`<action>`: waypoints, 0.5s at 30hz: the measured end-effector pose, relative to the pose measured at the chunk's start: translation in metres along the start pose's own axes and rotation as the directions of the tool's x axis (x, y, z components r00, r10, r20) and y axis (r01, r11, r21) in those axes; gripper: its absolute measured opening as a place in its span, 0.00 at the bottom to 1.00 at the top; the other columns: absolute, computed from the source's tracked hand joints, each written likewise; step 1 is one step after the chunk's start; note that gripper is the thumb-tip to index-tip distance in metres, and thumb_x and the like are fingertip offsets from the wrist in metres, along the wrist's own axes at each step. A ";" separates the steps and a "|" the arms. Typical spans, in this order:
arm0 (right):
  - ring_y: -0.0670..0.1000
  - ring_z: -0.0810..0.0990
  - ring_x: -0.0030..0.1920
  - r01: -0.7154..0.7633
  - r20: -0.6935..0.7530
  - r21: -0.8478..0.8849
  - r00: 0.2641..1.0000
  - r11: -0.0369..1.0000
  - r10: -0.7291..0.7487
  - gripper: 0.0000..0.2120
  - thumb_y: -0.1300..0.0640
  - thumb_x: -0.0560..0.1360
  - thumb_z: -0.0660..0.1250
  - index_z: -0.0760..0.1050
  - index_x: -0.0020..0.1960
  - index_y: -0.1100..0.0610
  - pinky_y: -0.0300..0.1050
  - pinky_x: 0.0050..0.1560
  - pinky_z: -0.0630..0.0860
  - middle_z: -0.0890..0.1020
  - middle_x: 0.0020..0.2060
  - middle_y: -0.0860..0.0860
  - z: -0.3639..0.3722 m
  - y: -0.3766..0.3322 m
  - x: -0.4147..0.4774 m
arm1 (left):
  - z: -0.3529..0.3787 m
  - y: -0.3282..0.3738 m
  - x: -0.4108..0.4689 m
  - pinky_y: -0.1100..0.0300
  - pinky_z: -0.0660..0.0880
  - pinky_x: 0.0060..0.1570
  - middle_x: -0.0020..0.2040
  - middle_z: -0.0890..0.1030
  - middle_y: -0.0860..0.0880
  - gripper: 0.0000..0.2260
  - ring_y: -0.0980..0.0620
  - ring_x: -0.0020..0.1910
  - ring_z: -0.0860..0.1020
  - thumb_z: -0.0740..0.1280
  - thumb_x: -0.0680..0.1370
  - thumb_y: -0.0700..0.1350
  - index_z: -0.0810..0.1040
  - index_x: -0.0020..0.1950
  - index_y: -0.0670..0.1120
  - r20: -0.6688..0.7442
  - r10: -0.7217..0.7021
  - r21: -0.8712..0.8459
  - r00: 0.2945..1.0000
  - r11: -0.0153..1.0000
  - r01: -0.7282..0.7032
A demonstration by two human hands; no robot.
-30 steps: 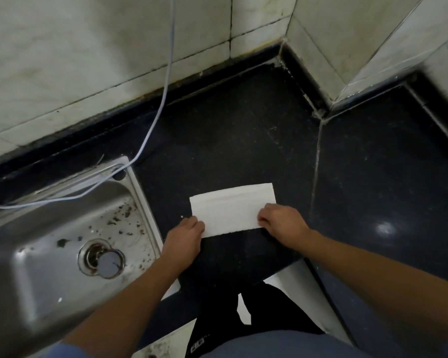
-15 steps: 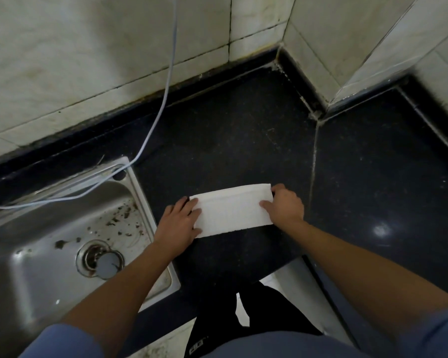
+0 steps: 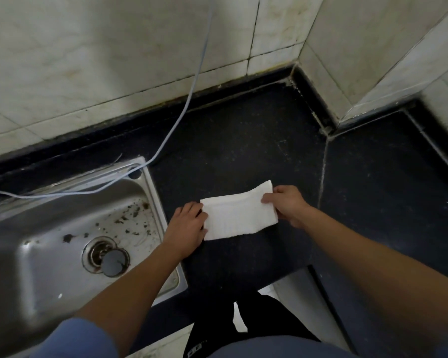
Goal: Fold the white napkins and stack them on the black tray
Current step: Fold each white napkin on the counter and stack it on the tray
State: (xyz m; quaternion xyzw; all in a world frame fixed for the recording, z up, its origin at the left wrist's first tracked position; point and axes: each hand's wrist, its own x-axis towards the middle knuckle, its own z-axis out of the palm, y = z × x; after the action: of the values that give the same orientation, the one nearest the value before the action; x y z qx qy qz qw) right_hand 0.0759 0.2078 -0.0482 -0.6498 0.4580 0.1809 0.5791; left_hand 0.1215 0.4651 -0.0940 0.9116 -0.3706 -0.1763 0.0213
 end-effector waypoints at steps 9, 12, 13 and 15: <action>0.56 0.83 0.40 0.220 0.163 -0.440 0.973 0.870 -0.164 0.07 0.59 0.72 0.71 0.74 0.38 0.55 0.52 0.43 0.82 0.81 0.40 0.54 0.111 -0.005 -0.001 | 0.003 -0.032 -0.044 0.52 0.76 0.44 0.44 0.79 0.46 0.09 0.45 0.45 0.78 0.74 0.67 0.38 0.82 0.47 0.43 -0.197 -0.176 -0.180 0.964 0.974 0.141; 0.57 0.84 0.43 0.251 0.152 -0.558 0.968 0.791 -0.200 0.09 0.54 0.71 0.71 0.76 0.47 0.57 0.51 0.49 0.80 0.83 0.45 0.55 0.132 0.003 0.006 | 0.006 -0.037 -0.054 0.51 0.75 0.43 0.43 0.79 0.46 0.08 0.45 0.44 0.77 0.73 0.68 0.38 0.81 0.47 0.43 -0.191 -0.214 -0.211 0.958 0.962 0.173; 0.57 0.83 0.44 0.254 0.150 -0.587 0.967 0.769 -0.204 0.13 0.52 0.70 0.71 0.76 0.51 0.57 0.48 0.48 0.79 0.84 0.46 0.55 0.136 0.006 0.009 | 0.007 -0.038 -0.056 0.51 0.75 0.43 0.43 0.79 0.46 0.09 0.44 0.44 0.77 0.73 0.68 0.38 0.81 0.47 0.43 -0.187 -0.219 -0.214 0.958 0.961 0.177; 0.56 0.83 0.44 0.278 0.174 -0.631 0.961 0.724 -0.217 0.14 0.50 0.70 0.73 0.77 0.49 0.58 0.45 0.46 0.77 0.83 0.44 0.54 0.139 0.008 0.012 | 0.010 -0.039 -0.056 0.52 0.75 0.44 0.43 0.78 0.45 0.08 0.44 0.44 0.77 0.73 0.68 0.38 0.81 0.47 0.43 -0.181 -0.225 -0.222 0.957 0.958 0.183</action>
State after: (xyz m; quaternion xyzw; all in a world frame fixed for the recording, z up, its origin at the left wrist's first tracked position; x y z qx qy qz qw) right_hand 0.1166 0.3320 -0.0989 -0.8565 0.2498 0.2779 0.3560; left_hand 0.1066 0.5325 -0.0923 0.9514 -0.2502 -0.1197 0.1336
